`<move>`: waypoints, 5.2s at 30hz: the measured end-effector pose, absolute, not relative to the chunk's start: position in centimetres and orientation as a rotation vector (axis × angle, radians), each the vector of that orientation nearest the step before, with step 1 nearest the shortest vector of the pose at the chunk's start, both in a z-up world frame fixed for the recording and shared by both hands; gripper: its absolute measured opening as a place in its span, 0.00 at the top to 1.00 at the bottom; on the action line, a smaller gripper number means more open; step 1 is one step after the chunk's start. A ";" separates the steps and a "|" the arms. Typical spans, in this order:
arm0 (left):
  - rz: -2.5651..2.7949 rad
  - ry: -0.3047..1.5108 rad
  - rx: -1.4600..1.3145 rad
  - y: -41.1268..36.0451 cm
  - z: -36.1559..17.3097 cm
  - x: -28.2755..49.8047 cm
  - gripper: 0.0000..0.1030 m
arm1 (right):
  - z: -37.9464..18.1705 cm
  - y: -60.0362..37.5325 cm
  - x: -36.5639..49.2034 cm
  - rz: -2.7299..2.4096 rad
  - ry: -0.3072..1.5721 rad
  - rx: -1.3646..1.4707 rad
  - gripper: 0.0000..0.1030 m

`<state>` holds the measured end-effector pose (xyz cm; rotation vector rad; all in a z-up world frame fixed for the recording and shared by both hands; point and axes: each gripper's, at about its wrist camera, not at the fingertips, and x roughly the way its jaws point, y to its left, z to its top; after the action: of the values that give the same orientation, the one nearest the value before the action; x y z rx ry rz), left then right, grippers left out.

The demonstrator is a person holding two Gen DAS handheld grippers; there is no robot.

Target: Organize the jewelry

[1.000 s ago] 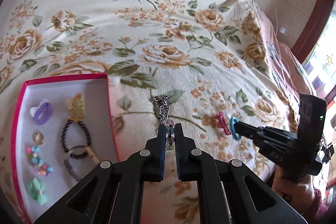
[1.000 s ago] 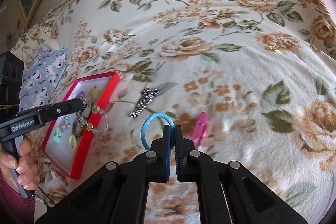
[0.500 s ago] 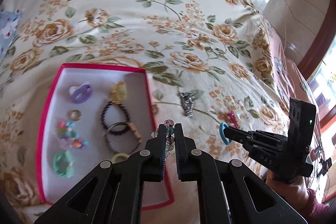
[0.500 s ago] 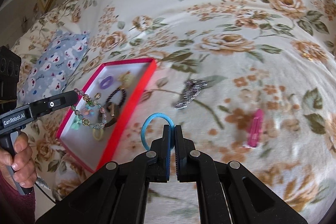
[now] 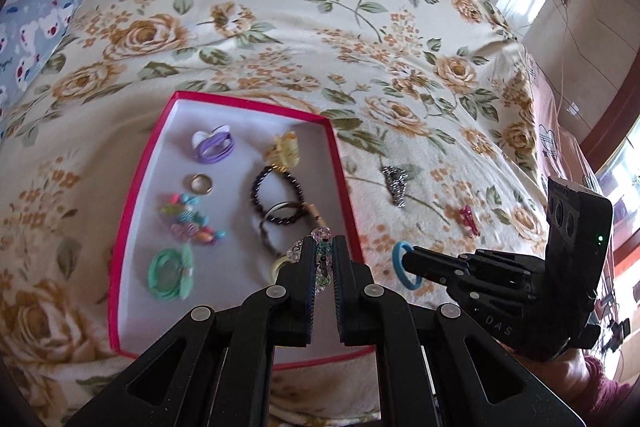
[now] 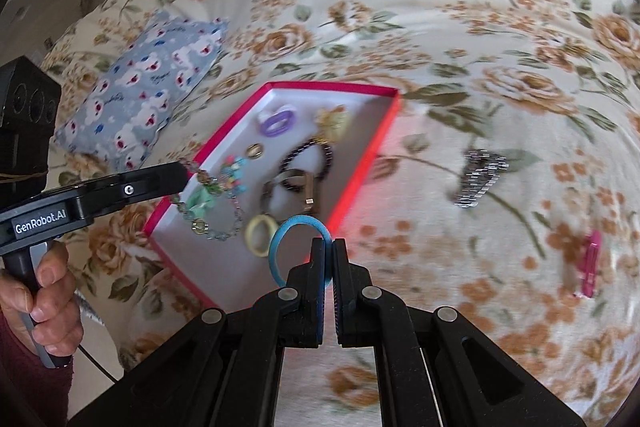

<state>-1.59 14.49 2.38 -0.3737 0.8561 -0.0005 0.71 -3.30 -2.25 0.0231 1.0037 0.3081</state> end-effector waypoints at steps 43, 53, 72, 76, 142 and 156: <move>0.165 0.969 -0.481 20.9 -4.3 -4.7 0.90 | -7.9 3.8 2.5 0.376 1.150 -0.145 0.91; 0.183 0.966 -0.463 20.7 -4.2 -4.5 0.80 | -7.0 2.8 2.1 0.373 1.122 -0.075 0.71; 0.201 0.923 -0.419 20.0 -2.6 -5.8 0.36 | -4.7 0.7 0.7 0.374 1.005 0.045 0.41; 0.222 0.880 -0.422 19.8 -1.9 -6.7 0.25 | -4.4 0.2 0.2 0.386 0.972 0.078 0.34; 0.514 0.692 -0.071 10.2 2.4 -14.6 0.01 | -1.6 0.6 -4.7 0.266 0.757 -0.102 0.00; 0.559 0.775 -0.065 10.9 1.7 -12.7 0.01 | -2.1 0.6 -4.9 0.269 0.783 -0.096 0.00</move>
<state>-12.72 10.95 1.68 -0.0653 0.7752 0.5587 -4.86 0.56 -2.11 -0.0961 0.7826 0.2685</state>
